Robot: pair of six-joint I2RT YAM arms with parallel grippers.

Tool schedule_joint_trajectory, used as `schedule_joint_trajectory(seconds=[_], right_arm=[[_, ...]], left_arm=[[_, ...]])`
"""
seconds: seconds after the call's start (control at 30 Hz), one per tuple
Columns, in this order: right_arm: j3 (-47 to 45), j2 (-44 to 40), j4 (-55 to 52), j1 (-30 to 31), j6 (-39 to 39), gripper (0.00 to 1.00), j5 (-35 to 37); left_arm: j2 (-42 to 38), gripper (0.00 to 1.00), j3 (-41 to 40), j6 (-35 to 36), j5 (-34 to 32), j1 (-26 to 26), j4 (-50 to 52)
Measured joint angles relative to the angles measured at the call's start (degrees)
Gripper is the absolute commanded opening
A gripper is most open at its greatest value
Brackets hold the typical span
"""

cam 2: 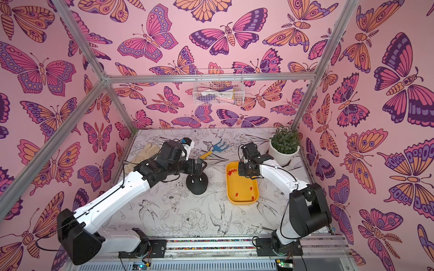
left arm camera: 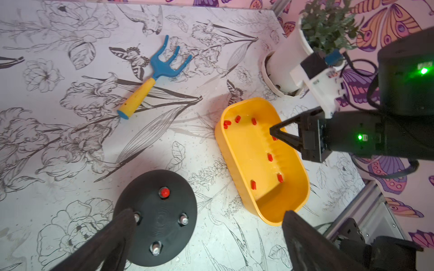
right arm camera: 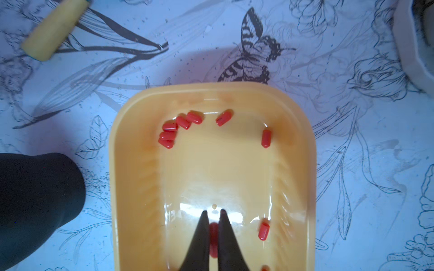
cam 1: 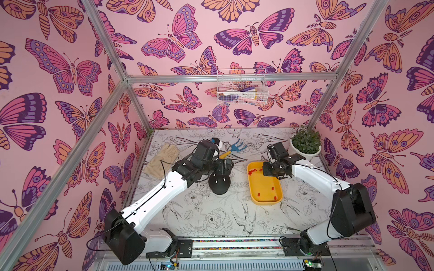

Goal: Cover the protruding screws with screw protection sleeves
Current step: Pick up the screw protection sleeve from the storage box.

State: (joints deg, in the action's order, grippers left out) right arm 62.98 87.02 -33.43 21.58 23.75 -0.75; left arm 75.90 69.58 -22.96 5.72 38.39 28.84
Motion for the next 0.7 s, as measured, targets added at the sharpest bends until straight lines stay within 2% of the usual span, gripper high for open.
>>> schedule_joint_trajectory(seconds=[0.13, 0.33, 0.7], right_arm=[[0.24, -2.91, 0.28, -1.05, 0.33, 0.09, -1.31], [0.31, -5.99, 1.46, -2.14, 1.99, 0.09, -3.37], [0.31, -10.14, 5.81, -3.61, 5.9, 0.09, -6.01]], left_arm=[[1.86, 1.0, 0.68, -0.04, -0.24, 4.55, -0.81], [8.7, 1.0, 1.62, -0.11, -0.17, 9.79, -5.46], [15.04, 1.0, 1.51, -2.45, 0.33, 11.19, -18.64]])
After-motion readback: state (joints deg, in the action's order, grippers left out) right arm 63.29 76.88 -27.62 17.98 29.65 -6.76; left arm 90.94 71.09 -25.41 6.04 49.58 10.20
